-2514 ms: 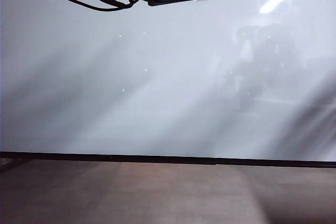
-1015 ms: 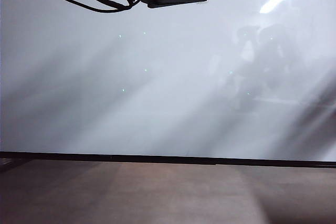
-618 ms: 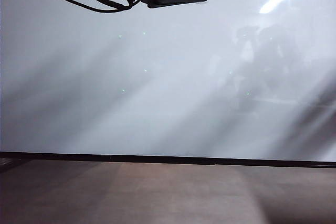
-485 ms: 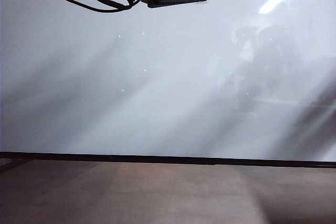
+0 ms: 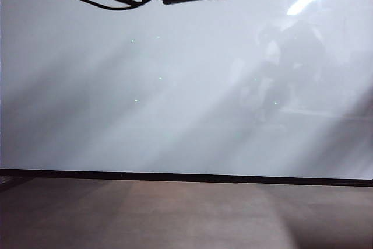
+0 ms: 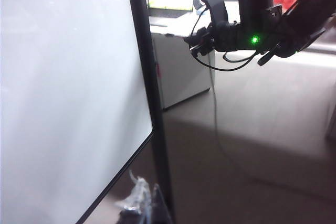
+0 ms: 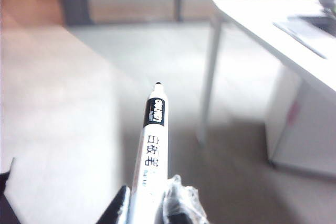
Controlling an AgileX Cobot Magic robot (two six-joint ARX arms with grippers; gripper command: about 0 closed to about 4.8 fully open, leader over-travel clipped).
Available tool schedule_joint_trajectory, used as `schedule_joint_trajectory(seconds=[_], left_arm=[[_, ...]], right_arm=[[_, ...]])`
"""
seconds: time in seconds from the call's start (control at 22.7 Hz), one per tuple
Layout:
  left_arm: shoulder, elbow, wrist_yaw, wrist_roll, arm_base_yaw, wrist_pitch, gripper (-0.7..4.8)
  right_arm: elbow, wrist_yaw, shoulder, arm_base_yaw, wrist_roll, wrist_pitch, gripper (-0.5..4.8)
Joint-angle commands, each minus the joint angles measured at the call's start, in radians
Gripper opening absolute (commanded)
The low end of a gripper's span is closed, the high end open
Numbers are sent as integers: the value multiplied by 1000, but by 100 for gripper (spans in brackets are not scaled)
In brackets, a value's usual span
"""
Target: Reach to the right to find the marker pen, pick it up, and write the number 0 on the whiteboard.
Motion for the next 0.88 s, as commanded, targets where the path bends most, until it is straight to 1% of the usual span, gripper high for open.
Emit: schedule_joint_trajectory(seconds=[0.04, 0.09, 0.18, 0.31, 0.35, 0.44, 0.49, 0.53, 0.57, 0.62, 0.66, 0.71, 0.75, 0.88], left_arm=[[-61, 42, -66, -89, 16, -129, -6], [-79, 86, -117, -84, 20, -216, -6], [-81, 167, -113, -84, 20, -318, -6], [-84, 290, -106, -84, 19, -429, -6], [-87, 326, -105, -84, 19, -466, -6], [-105, 383, -108, -71, 19, -534, -6], [-117, 395, -111, -44, 19, -551, -6], [-146, 397, -148, 19, 17, -560, -6], [-166, 397, -176, 48, 17, -573, -6], [-175, 397, -190, 55, 17, -580, -6], [-196, 397, -209, 44, 17, -603, -6], [-203, 397, -213, 42, 19, -613, -6], [-216, 397, -236, 43, 20, -631, -6], [-227, 398, -244, 43, 19, -626, -6]], right_arm=[[-52, 57, -207, 13, 0, -202, -2], [-103, 52, -311, 15, 14, -239, -2], [-164, 55, -460, 35, 34, -288, -3], [-183, 89, -656, 94, 34, -480, -2], [-183, 95, -703, 114, 35, -520, -2], [-182, 98, -812, 203, 58, -585, -3], [-182, 101, -843, 242, 57, -603, -3], [-177, 106, -887, 300, 57, -640, -2], [-176, 107, -912, 338, 58, -661, -3], [-176, 109, -930, 372, 72, -671, -3], [-174, 116, -959, 457, 100, -677, -3], [-169, 138, -966, 496, 103, -679, -3], [-141, 184, -962, 573, 99, -698, -3], [-67, 190, -921, 651, 82, -720, -3]])
